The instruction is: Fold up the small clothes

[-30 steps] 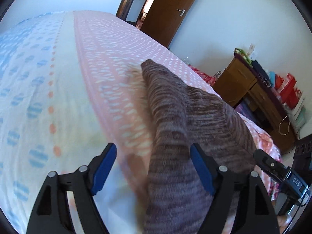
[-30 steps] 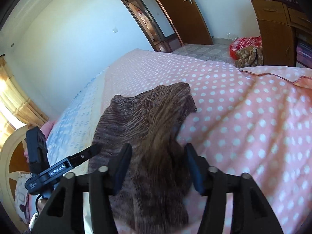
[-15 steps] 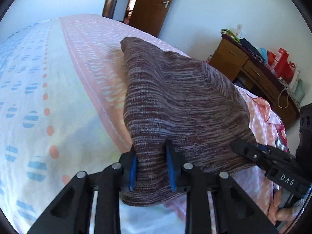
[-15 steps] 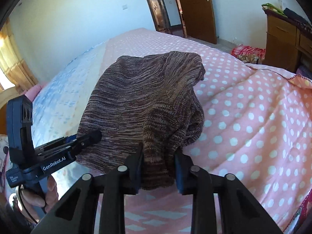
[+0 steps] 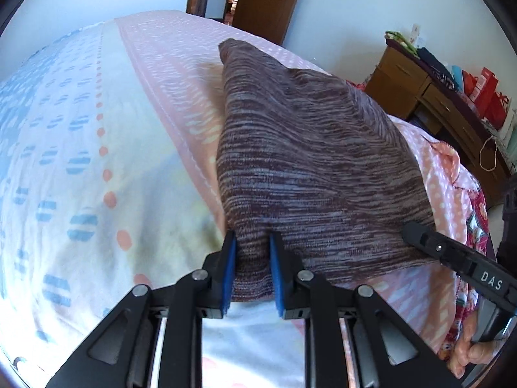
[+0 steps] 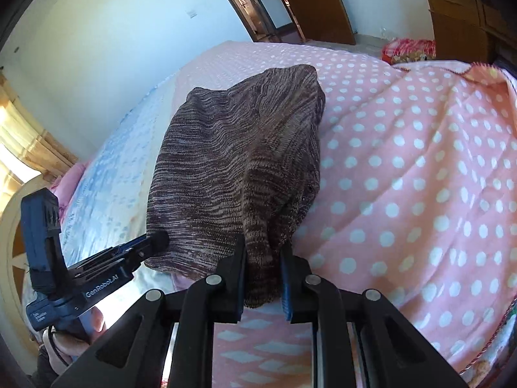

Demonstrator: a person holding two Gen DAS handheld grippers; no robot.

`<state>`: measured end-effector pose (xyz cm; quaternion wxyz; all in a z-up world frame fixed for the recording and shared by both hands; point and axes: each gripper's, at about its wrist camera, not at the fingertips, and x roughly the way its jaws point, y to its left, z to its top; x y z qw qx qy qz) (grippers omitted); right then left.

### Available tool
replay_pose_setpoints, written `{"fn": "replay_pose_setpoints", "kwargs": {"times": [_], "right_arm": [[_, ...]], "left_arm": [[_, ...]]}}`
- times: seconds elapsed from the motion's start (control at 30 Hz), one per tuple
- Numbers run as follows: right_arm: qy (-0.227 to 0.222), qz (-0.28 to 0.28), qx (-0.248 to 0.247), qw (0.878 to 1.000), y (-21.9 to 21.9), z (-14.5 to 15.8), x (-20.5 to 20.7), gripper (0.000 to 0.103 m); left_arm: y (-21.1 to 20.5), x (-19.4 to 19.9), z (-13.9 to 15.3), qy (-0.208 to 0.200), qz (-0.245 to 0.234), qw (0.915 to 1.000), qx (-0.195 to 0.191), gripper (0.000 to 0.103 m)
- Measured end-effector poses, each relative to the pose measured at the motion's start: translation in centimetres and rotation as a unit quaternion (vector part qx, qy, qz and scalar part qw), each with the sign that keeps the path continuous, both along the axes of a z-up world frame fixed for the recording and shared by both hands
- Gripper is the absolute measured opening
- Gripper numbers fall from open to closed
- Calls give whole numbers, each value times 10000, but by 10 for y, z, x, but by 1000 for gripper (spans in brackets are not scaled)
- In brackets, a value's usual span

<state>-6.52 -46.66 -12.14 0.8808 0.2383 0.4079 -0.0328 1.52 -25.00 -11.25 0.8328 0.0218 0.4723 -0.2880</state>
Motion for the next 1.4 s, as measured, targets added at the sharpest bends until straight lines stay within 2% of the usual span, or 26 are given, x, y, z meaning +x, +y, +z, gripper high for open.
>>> {"fn": "replay_pose_setpoints", "kwargs": {"times": [0.13, 0.2, 0.23, 0.3, 0.33, 0.4, 0.47, 0.53, 0.6, 0.7, 0.83, 1.0, 1.1, 1.2, 1.3, 1.4], "right_arm": [[60, -26, -230, 9997, 6, 2, -1, 19], [60, -69, -258, 9996, 9, 4, -10, 27], [76, -103, -278, 9995, 10, 5, -16, 32], [135, -98, -334, 9993, 15, 10, -30, 37], [140, -74, -468, 9988, 19, 15, -39, 37], [111, -43, -813, 9966, 26, 26, -52, 37], [-12, -69, -1194, 9928, 32, 41, -68, 48], [-248, -158, -1484, 9885, 37, 56, -82, 69], [-599, -252, -1822, 9811, 44, 73, -97, 70], [-912, -340, -2110, 9726, 53, 91, -105, 70], [-1163, -411, -1952, 9730, 59, 105, -110, 70], [-1372, -422, -2023, 9688, 71, 128, -118, 70], [-1548, -379, -2121, 9642, 80, 146, -134, 70], [-1774, -361, -2370, 9545, 89, 161, -152, 77], [-2132, -432, -2577, 9414, 99, 178, -170, 79], [-2301, -404, -2623, 9363, 107, 187, -175, 81]], "left_arm": [[1, -4, 1, -170, 77, 9997, 182, 37], [5, -9, 3, -274, 198, 9991, 267, 56], [7, -12, 4, -334, 224, 9988, 294, 59], [10, -21, 8, -586, 262, 9971, 408, 62], [11, -23, 10, -673, 265, 9964, 436, 63], [11, -31, 19, -910, 238, 9947, 408, 73], [11, -40, 30, -1200, 223, 9919, 352, 80], [11, -56, 46, -1664, 248, 9850, 382, 88], [13, -65, 58, -1951, 271, 9797, 382, 100], [18, -81, 78, -2247, 343, 9734, 289, 101], [28, -97, 101, -2443, 426, 9687, 137, 103], [47, -122, 131, -2639, 518, 9631, -83, 103], [53, -132, 141, -2778, 743, 9577, 80, 103], [60, -142, 150, -2824, 1115, 9524, 271, 103], [70, -154, 161, -2849, 1091, 9523, -79, 103], [74, -164, 172, -2937, 1094, 9492, -280, 103]]}}
